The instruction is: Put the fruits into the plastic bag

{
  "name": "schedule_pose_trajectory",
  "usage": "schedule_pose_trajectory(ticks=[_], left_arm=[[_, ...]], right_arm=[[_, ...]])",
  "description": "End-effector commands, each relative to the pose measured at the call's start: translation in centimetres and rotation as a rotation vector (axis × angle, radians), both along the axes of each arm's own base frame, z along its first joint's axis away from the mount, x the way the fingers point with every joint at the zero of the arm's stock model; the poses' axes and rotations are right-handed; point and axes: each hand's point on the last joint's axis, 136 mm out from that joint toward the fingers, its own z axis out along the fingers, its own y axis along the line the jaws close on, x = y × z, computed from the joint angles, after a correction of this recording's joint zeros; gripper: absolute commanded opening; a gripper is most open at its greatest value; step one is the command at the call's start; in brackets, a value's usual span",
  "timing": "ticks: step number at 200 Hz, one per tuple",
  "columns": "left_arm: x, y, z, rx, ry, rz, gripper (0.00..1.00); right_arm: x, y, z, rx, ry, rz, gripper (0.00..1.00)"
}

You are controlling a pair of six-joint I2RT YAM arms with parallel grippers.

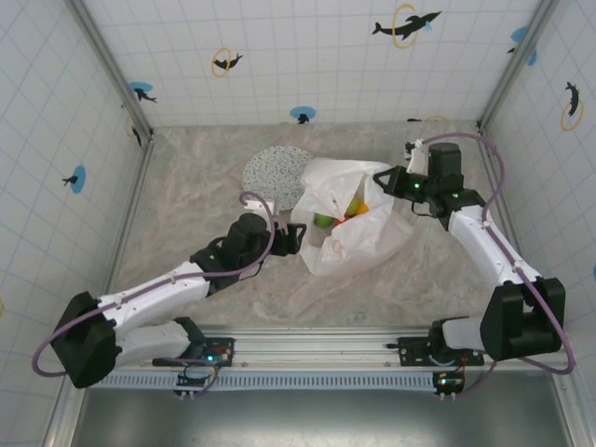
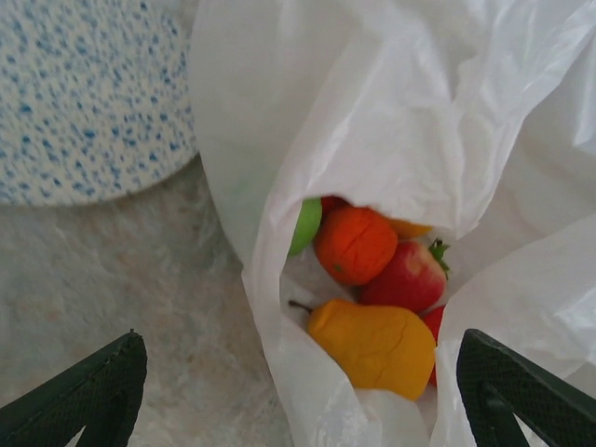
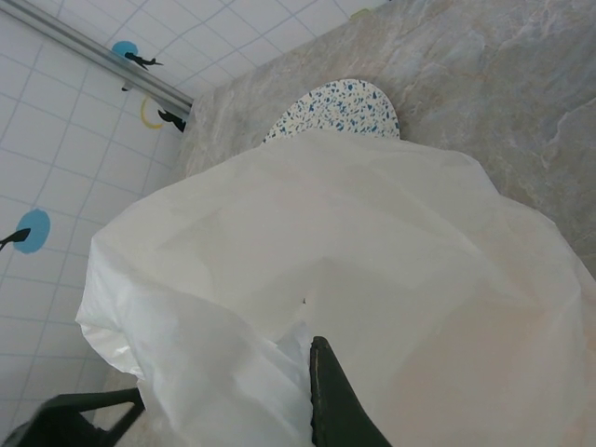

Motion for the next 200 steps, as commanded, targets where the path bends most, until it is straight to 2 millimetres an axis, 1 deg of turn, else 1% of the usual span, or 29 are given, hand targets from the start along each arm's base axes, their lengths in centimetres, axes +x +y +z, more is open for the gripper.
schedule_pose_trajectory(ticks=[1, 12, 30, 45, 58, 67, 77, 88, 100, 121, 124, 126, 136, 158, 169, 175, 181, 182, 184, 200], left_arm=[[0.0, -2.0, -1.3, -0.074, 0.086, -0.028, 0.85], [0.1, -2.9, -1.9, -0.090, 0.115, -0.050, 0.79], [-0.1, -4.8, -2.2, -0.139, 0.144, -0.106, 0.64], [-0.1, -5.7, -2.5, -0.159, 0.161, -0.134, 0.47], [-0.1, -6.0, -2.3, -0.160, 0.157, -0.146, 0.32], [-0.1, -6.1, -1.7, -0.163, 0.142, -0.155, 0.21], [-0.1, -6.2, -0.3, -0.178, 0.110, -0.165, 0.10], [-0.2, -6.3, 1.6, -0.210, 0.076, -0.182, 0.00], [-0.5, -6.6, 3.8, -0.256, 0.042, -0.213, 0.00], [-1.2, -7.6, 8.5, -0.339, -0.013, -0.286, 0.00], [-1.2, -7.7, 9.1, -0.352, -0.020, -0.295, 0.00], [-1.3, -7.8, 9.4, -0.358, -0.024, -0.301, 0.00], [-1.4, -8.3, 11.6, -0.397, -0.051, -0.327, 0.00], [-1.1, -9.2, 15.2, -0.435, -0.101, -0.366, 0.00], [-0.9, -9.6, 16.3, -0.437, -0.119, -0.379, 0.00], [-0.8, -9.7, 15.9, -0.428, -0.115, -0.377, 0.00], [-0.6, -9.8, 15.5, -0.417, -0.113, -0.375, 0.00], [-0.5, -9.9, 16.3, -0.426, -0.127, -0.375, 0.00], [-0.4, -10.0, 16.9, -0.430, -0.138, -0.377, 0.00], [0.6, -9.9, 17.0, -0.409, -0.147, -0.353, 0.00]], right_arm=[[0.0, 0.2, 0.7, 0.016, -0.038, 0.010, 0.00], [-0.1, 0.1, 0.6, 0.015, -0.037, 0.009, 0.00], [-0.2, 0.1, 0.4, 0.011, -0.033, 0.009, 0.00], [-0.4, 0.1, 0.0, 0.010, -0.026, 0.010, 0.00], [-0.4, 0.0, 0.0, 0.004, -0.028, 0.008, 0.00], [-0.4, -0.2, 0.1, -0.011, -0.032, 0.004, 0.00], [-0.3, -0.7, 0.3, -0.043, -0.037, -0.007, 0.00], [-0.1, -1.1, 0.9, -0.084, -0.057, -0.018, 0.00], [-0.1, -1.7, 1.8, -0.124, -0.080, -0.035, 0.00], [0.0, -2.5, 4.0, -0.181, -0.128, -0.060, 0.00], [0.0, -2.6, 4.6, -0.183, -0.140, -0.060, 0.00], [0.1, -3.0, 4.6, -0.202, -0.142, -0.082, 0.00], [0.3, -3.6, 5.9, -0.234, -0.171, -0.104, 0.00], [0.4, -4.9, 8.6, -0.292, -0.225, -0.156, 0.00], [0.4, -5.4, 9.4, -0.306, -0.243, -0.176, 0.00], [0.4, -5.5, 9.7, -0.307, -0.249, -0.181, 0.00], [0.3, -5.5, 9.6, -0.307, -0.248, -0.180, 0.00], [0.3, -5.5, 9.6, -0.308, -0.248, -0.180, 0.00], [0.3, -5.5, 9.5, -0.307, -0.246, -0.180, 0.00], [0.0, -5.4, 8.9, -0.305, -0.233, -0.175, 0.00]])
